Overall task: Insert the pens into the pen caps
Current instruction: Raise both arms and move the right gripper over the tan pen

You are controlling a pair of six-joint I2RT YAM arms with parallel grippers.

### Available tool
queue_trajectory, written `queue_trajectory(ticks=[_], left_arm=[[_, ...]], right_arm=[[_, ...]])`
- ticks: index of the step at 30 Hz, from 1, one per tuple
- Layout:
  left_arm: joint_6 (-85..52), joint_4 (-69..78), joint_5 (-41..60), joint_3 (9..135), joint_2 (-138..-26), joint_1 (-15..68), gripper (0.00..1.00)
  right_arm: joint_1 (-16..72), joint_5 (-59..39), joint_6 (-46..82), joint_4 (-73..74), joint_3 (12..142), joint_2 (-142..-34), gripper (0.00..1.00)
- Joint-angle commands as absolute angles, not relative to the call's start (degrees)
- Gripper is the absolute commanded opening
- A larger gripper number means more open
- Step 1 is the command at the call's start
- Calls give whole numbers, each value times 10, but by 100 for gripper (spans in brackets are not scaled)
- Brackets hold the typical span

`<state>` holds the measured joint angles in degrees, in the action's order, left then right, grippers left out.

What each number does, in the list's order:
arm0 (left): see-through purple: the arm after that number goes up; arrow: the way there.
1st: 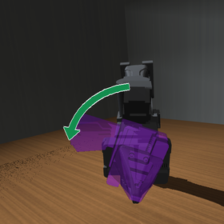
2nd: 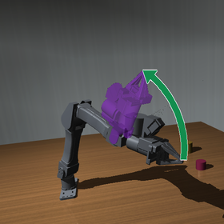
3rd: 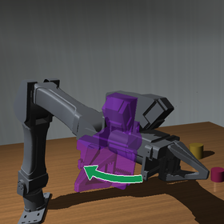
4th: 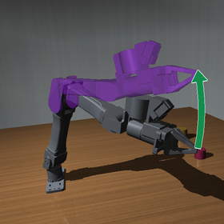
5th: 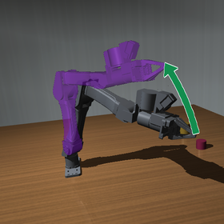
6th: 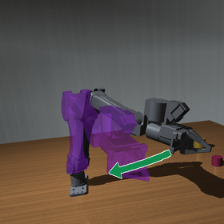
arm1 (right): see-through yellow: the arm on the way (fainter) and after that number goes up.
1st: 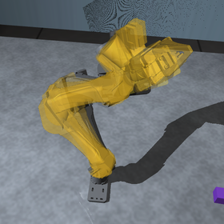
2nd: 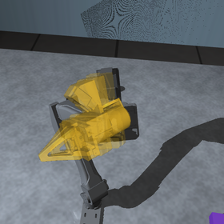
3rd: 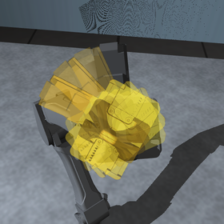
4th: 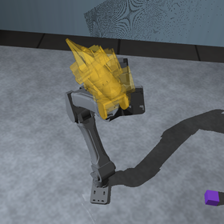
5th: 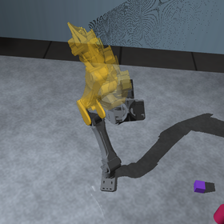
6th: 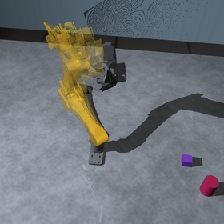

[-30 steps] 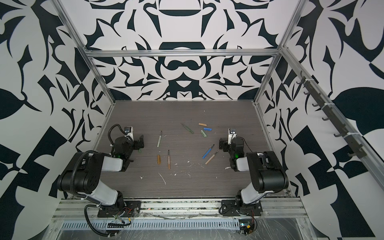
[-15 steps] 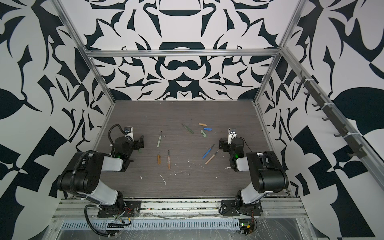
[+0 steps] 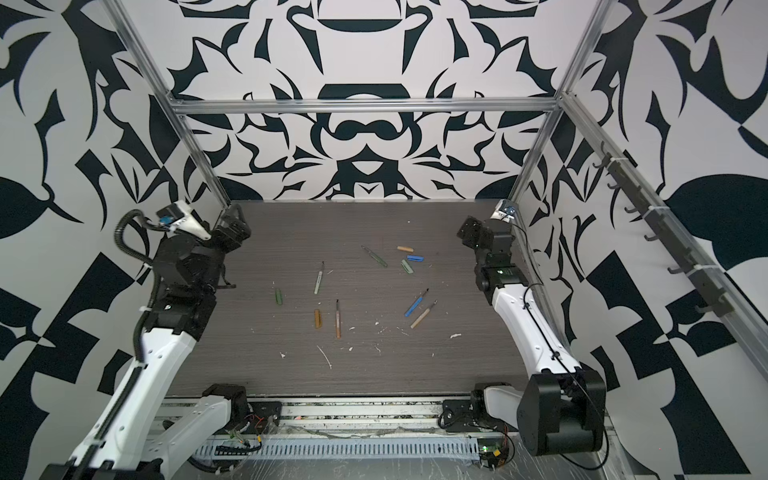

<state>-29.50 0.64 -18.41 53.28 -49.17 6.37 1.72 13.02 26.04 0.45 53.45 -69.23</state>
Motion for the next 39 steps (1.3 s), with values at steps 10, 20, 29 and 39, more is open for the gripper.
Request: queue_trajectory(ticks=[10,20,29,39], left_arm=[[-374,-165,82,648,-588,18,99],[-405,-267,34,748,-790,136,78],[-403,-238,86,673,-785,169,78],[-438,-216,66,633,-736,171,81]], right_arm=[[18,1,310,-284,617,-812,37],[152,65,274,-332,621,-821,18],[339,116,340,-353,663,-871,14],[500,122,405,-359,789,-1022,22]])
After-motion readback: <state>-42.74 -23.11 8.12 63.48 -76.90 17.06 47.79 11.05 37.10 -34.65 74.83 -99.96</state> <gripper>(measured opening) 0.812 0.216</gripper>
